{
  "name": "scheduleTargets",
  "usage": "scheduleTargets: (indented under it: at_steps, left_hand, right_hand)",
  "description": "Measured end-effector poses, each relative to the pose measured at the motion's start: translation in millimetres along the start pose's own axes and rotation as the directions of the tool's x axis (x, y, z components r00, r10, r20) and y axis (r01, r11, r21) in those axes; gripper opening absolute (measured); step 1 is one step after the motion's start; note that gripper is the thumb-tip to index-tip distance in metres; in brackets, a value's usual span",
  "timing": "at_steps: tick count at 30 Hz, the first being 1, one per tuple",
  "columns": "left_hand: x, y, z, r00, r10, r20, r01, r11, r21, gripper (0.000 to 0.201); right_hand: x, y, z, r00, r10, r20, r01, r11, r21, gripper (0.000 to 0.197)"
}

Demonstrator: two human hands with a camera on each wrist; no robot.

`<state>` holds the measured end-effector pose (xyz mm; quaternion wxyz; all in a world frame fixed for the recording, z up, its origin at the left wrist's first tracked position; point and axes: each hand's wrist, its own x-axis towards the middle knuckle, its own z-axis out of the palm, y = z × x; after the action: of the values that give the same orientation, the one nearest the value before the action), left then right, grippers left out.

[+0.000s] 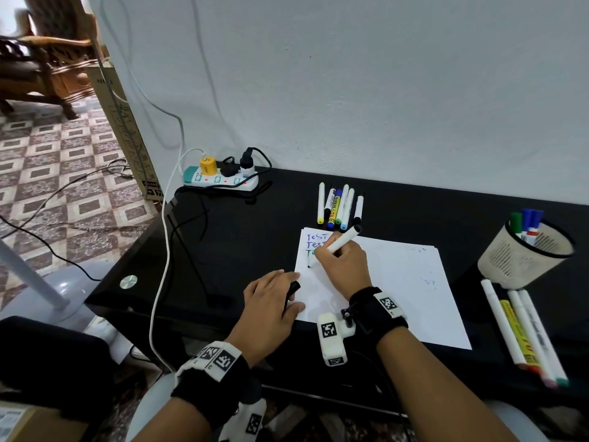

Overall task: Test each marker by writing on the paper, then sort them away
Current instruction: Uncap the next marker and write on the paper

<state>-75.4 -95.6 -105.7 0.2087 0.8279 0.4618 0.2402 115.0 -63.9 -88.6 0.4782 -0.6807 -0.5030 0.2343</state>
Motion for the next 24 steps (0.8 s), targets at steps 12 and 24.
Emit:
scheduleTargets:
  at_steps: [12, 24]
  left_hand:
    - [0.3, 0.1, -1.6, 1.0, -0.007, 0.015, 0.007, 1.0, -0.003, 0.046]
    - [-9.4, 30.0, -34.6, 0.997, -0.04, 0.067, 0.052, 0.981, -0.187, 0.03]
  right_hand:
    - [-0.8, -0.2, 0.8, 1.0, 0.029, -0.008, -0.029, 1.0, -0.005, 0.017]
    - [-39.7, -41.8, -57.6, 0.987, 0.098, 0.125, -0.142, 0.903, 0.406, 0.01]
